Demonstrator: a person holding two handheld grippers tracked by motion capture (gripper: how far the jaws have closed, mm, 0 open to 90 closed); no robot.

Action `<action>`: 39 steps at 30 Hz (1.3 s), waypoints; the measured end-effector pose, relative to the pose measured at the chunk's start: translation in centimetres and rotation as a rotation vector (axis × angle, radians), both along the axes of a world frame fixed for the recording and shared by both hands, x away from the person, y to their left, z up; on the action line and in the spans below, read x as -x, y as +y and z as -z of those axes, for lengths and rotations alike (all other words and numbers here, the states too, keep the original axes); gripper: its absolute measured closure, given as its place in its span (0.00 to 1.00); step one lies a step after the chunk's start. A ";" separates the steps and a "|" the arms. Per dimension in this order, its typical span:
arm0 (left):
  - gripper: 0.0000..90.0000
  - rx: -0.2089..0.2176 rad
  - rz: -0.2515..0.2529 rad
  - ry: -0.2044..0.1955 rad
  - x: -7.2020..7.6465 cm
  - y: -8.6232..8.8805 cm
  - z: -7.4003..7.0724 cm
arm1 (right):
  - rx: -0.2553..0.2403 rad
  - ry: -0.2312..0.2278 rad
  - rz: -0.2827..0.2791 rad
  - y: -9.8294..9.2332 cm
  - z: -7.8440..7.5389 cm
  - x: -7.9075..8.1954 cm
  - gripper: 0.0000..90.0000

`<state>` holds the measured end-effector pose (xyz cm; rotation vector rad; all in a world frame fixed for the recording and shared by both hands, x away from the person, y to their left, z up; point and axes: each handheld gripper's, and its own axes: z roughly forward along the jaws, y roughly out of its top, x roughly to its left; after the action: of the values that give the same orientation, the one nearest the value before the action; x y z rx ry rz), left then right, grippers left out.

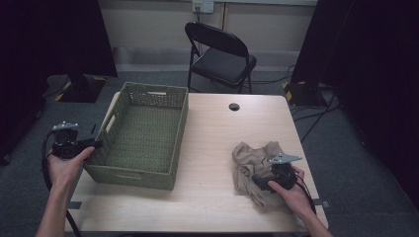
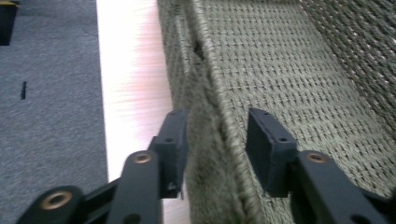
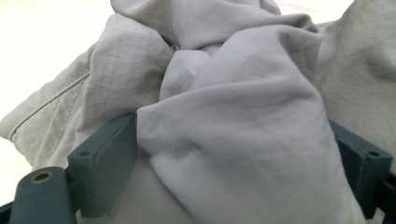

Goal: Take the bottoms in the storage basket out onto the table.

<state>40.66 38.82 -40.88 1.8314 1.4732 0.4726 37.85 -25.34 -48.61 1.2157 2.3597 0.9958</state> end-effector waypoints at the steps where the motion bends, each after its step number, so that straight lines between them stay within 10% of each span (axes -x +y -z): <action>1: 0.68 -0.012 0.009 0.009 -0.1 -0.2 0.0 | -0.001 0.000 -0.001 0.0 0.0 0.0 0.14; 11: 0.91 -0.066 -0.048 0.030 -0.9 -0.9 0.3 | -0.001 0.000 -0.002 0.0 0.0 0.0 0.14; 39: 0.93 -0.036 -0.163 0.043 0.1 2.4 0.3 | -0.002 0.000 -0.003 0.0 0.0 0.0 0.14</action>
<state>40.55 41.25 -41.19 1.7671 1.6612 0.5454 37.86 -25.38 -48.62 1.2134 2.3618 1.0000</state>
